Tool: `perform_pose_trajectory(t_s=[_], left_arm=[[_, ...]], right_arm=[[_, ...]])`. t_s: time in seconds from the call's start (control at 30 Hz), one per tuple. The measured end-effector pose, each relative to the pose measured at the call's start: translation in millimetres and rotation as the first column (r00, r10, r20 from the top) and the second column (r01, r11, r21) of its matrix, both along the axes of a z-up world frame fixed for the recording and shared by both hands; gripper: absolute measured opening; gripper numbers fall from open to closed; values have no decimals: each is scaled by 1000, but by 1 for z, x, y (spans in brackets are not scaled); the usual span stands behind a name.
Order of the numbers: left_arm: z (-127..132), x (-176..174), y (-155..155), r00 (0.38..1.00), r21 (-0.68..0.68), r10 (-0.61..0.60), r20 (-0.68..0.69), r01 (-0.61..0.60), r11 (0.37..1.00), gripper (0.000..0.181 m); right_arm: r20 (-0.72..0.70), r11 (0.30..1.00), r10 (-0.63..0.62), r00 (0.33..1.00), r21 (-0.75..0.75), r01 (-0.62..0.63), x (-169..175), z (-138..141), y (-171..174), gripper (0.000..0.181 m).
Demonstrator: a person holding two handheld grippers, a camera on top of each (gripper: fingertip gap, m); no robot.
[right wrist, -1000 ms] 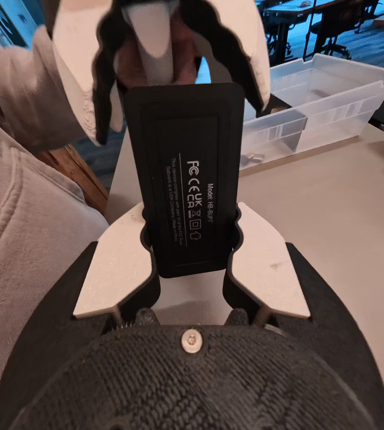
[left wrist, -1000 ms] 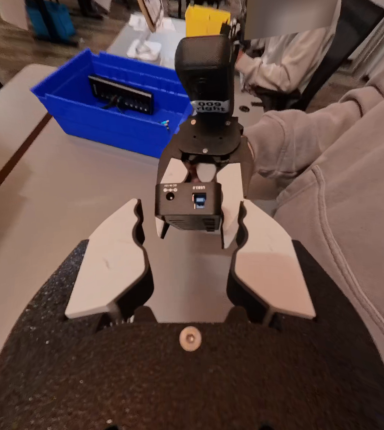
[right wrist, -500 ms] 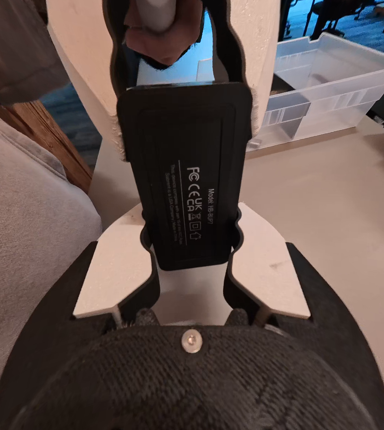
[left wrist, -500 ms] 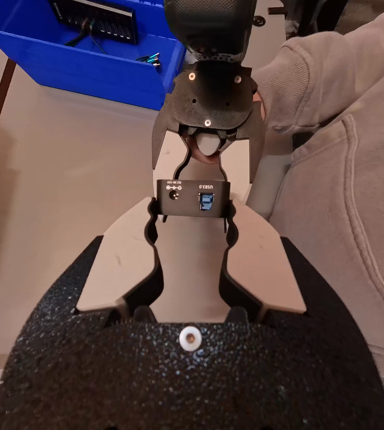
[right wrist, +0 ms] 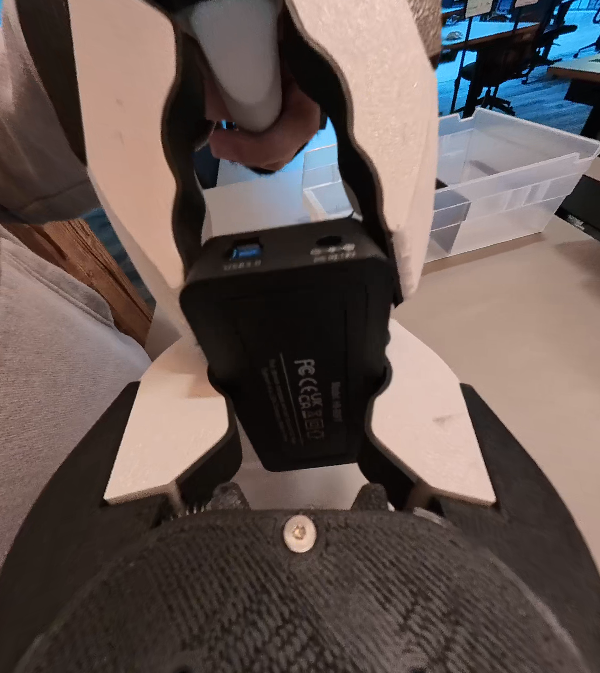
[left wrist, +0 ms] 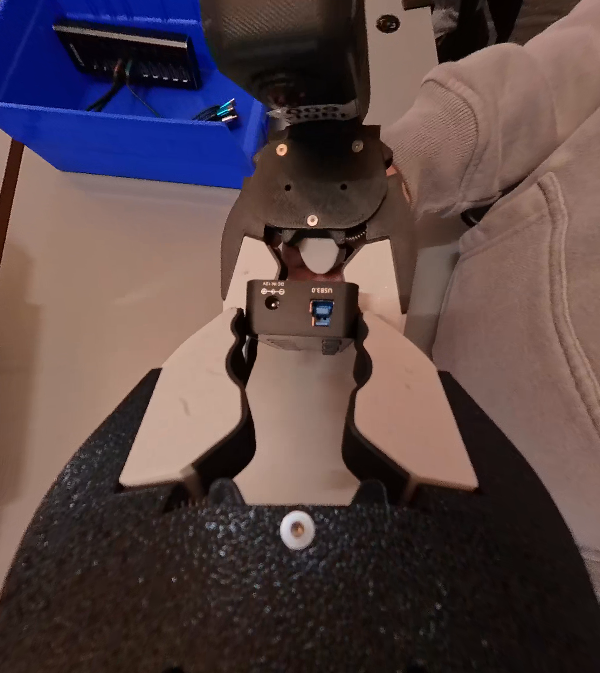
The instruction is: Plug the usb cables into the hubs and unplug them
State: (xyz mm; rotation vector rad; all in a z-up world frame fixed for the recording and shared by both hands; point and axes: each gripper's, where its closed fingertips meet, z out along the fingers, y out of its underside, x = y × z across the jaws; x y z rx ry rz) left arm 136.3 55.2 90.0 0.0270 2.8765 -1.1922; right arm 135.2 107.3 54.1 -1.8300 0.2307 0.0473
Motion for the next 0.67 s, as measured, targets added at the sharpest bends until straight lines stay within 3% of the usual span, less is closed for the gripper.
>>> perform_pose_trajectory(t_s=[0.23, 0.47, 0.57, 0.67], left_arm=[[2, -3, -1, 998, -52, 14, -56, -17, 998, 57], [14, 8, 5, 983, -135, 162, -86, -173, 976, 64], [43, 33, 40, 948, -224, 308, -84, -319, 921, 60], [39, 77, 123, 829, -95, 559, -25, -559, 824, 57]], right_arm=[[-5, 999, 28, 1000, 19, -28, -4, 3, 1, 75], [-48, 992, 3, 999, 123, 3, 0, 11, -3, 75], [-38, 986, -59, 998, 152, 64, 14, 18, -24, 75], [-24, 974, -119, 993, 190, 121, 23, 27, -47, 75]])
